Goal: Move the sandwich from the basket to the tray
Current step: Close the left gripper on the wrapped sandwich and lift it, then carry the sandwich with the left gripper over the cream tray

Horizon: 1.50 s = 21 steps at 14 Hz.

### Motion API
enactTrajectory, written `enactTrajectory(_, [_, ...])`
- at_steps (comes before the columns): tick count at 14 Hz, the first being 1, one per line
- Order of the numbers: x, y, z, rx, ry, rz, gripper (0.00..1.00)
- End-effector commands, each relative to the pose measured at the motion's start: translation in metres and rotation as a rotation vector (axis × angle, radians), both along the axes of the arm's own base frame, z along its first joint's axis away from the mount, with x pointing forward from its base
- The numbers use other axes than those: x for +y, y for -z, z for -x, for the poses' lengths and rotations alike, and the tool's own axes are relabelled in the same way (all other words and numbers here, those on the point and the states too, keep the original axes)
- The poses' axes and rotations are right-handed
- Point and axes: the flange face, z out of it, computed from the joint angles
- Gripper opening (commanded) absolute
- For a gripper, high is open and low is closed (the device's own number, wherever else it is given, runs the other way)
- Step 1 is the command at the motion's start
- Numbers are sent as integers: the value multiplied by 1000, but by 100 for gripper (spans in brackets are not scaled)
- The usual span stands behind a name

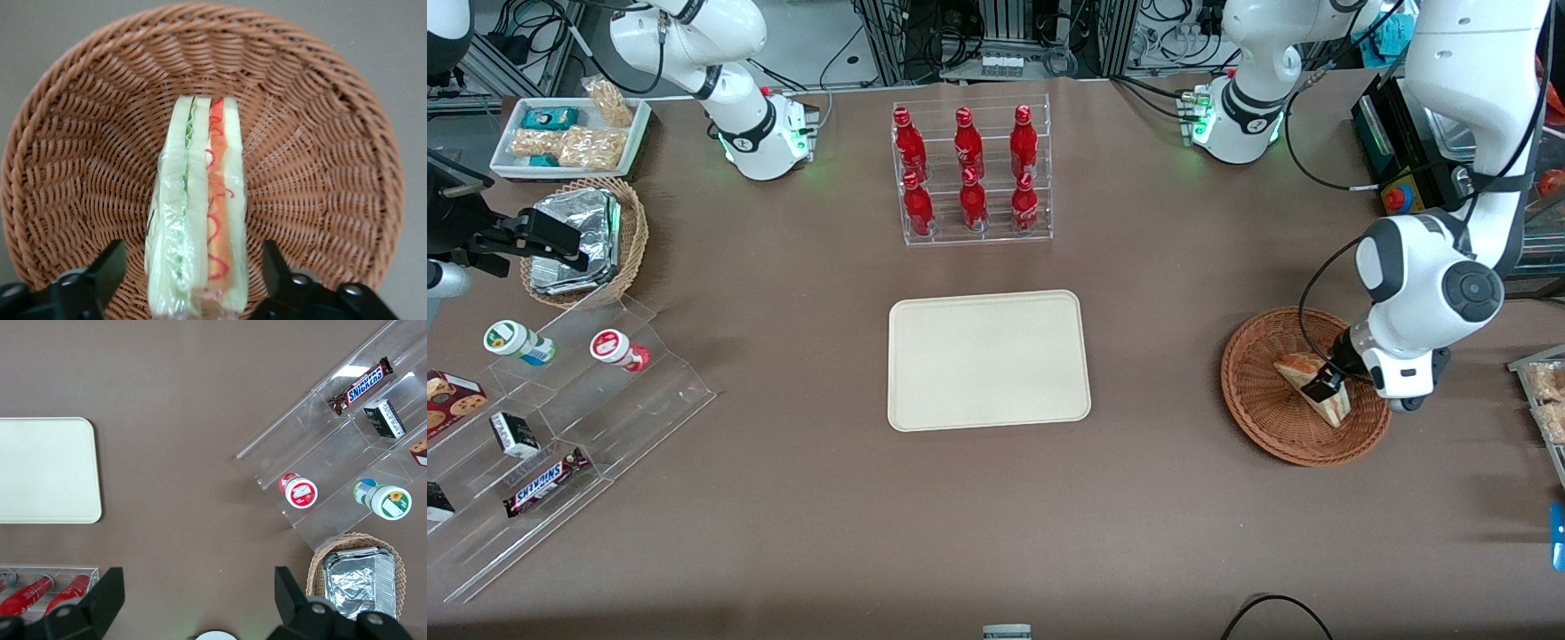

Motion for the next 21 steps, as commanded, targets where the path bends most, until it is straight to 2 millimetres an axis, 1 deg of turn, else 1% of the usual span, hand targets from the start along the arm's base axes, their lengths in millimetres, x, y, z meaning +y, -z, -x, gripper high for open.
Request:
enactTrajectory(1, [-2,-3,-4,-6,10,-5,9])
enactTrajectory(2, [-3,-8,-6,-14,13,-6,5])
enactTrajectory(3, [-4,-15,-4,-4,41,-5,3])
enactTrajectory(4, [-5,-29,-4,26,101,-3,2])
enactTrajectory(6, [-23,-57,-10,67,236,4,0])
enactTrajectory(7, [-31,-68,-13,73,320,8,0])
enactTrajectory(9, [-61,-88,-20,86,575,25,2])
enactTrajectory(10, [-75,-94,-26,89,648,31,4])
enactTrajectory(12, [-123,-93,-31,87,710,39,4])
enactTrajectory(13, [-157,-82,-31,92,733,44,3])
enactTrajectory(14, [-189,-78,-35,83,713,50,2])
enactTrajectory(16, [-243,-70,-38,77,690,47,2])
enactTrajectory(18, [-308,-64,-34,63,662,41,2])
enactTrajectory(20, [-358,-58,-29,48,621,42,2])
enactTrajectory(21, [-391,-55,-20,44,626,44,1])
